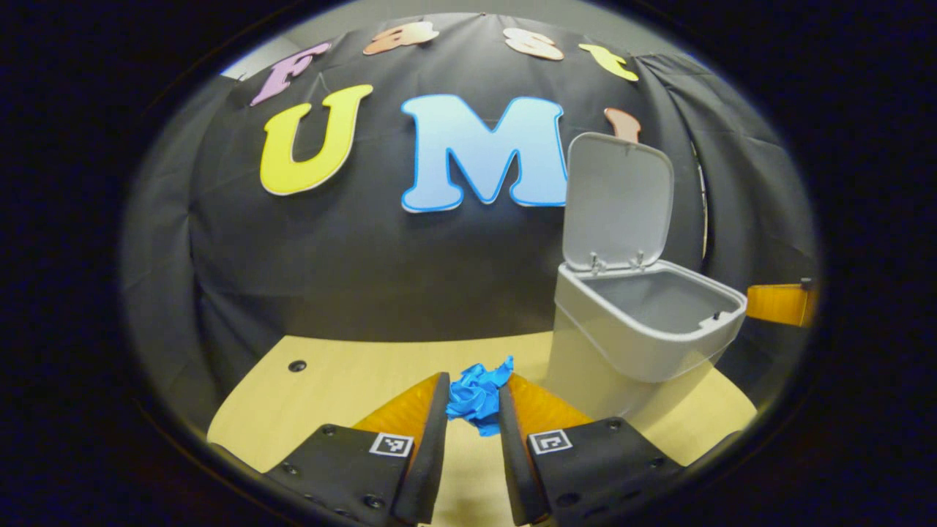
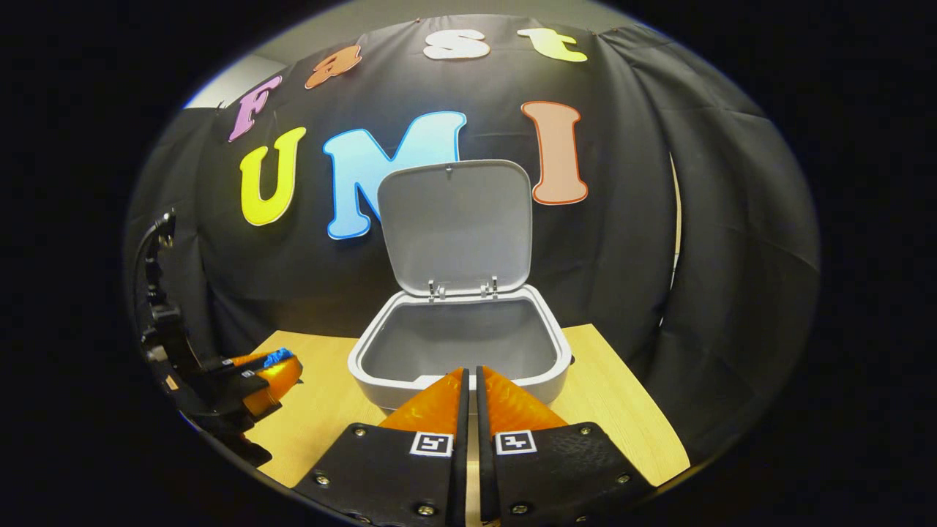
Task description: Press the lid of the desktop garbage bin to open it, pick up the crumpled paper on the desktop and throw it into the bin, then pick up the pop can on the desktop and drop it into the bin, and finally close the garbage bin lid.
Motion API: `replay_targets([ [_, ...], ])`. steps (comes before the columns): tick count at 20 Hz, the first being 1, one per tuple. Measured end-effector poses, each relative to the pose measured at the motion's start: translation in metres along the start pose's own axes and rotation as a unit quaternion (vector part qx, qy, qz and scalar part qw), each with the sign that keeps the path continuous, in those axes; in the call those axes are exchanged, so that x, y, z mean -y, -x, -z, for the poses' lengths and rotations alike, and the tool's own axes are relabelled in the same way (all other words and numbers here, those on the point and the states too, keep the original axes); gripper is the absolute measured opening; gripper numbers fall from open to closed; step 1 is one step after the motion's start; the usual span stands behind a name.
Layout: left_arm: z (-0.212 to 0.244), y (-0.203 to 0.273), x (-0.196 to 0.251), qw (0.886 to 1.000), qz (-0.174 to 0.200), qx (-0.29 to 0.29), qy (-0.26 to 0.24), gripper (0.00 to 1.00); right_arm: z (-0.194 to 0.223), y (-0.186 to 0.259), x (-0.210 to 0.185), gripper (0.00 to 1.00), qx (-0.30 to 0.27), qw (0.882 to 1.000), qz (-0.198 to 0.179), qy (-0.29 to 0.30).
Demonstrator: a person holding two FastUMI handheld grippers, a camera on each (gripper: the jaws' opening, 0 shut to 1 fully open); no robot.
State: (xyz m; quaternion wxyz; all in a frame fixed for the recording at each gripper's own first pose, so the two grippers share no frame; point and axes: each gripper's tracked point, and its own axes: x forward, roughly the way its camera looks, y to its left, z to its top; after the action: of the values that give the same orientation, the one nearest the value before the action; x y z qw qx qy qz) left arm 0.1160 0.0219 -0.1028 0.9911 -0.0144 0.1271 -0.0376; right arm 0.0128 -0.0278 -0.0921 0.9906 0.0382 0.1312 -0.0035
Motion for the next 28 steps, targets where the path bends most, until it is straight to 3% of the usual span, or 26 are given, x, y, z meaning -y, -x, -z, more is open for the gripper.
replay_targets([
  [7, -0.050, -0.009, 0.072, 0.996, 0.058, 0.049, -0.042, 0.45, -0.002, 0.003, 0.018, 0.07, 0.004, 1.000, 0.015, -0.005],
  [16, -0.069, -0.021, 0.140, 0.989, 0.114, 0.068, -0.066, 0.45, -0.002, 0.011, 0.046, 0.07, 0.006, 0.999, 0.039, -0.013],
  [18, -0.069, -0.023, 0.149, 0.988, 0.121, 0.068, -0.068, 0.48, -0.001, 0.012, 0.050, 0.07, 0.005, 0.999, 0.043, -0.015],
  [21, -0.068, -0.023, 0.157, 0.987, 0.127, 0.067, -0.069, 0.94, 0.001, 0.014, 0.055, 0.07, 0.004, 0.999, 0.047, -0.019],
  [24, -0.069, -0.021, 0.156, 0.988, 0.125, 0.066, -0.068, 0.94, 0.003, 0.015, 0.056, 0.07, 0.002, 0.999, 0.046, -0.022],
  [25, -0.069, -0.020, 0.154, 0.988, 0.124, 0.065, -0.068, 0.78, 0.002, 0.015, 0.054, 0.07, 0.002, 0.999, 0.044, -0.022],
  [28, -0.069, -0.019, 0.146, 0.989, 0.115, 0.065, -0.067, 0.87, 0.004, 0.014, 0.047, 0.07, -0.001, 0.999, 0.034, -0.020],
])
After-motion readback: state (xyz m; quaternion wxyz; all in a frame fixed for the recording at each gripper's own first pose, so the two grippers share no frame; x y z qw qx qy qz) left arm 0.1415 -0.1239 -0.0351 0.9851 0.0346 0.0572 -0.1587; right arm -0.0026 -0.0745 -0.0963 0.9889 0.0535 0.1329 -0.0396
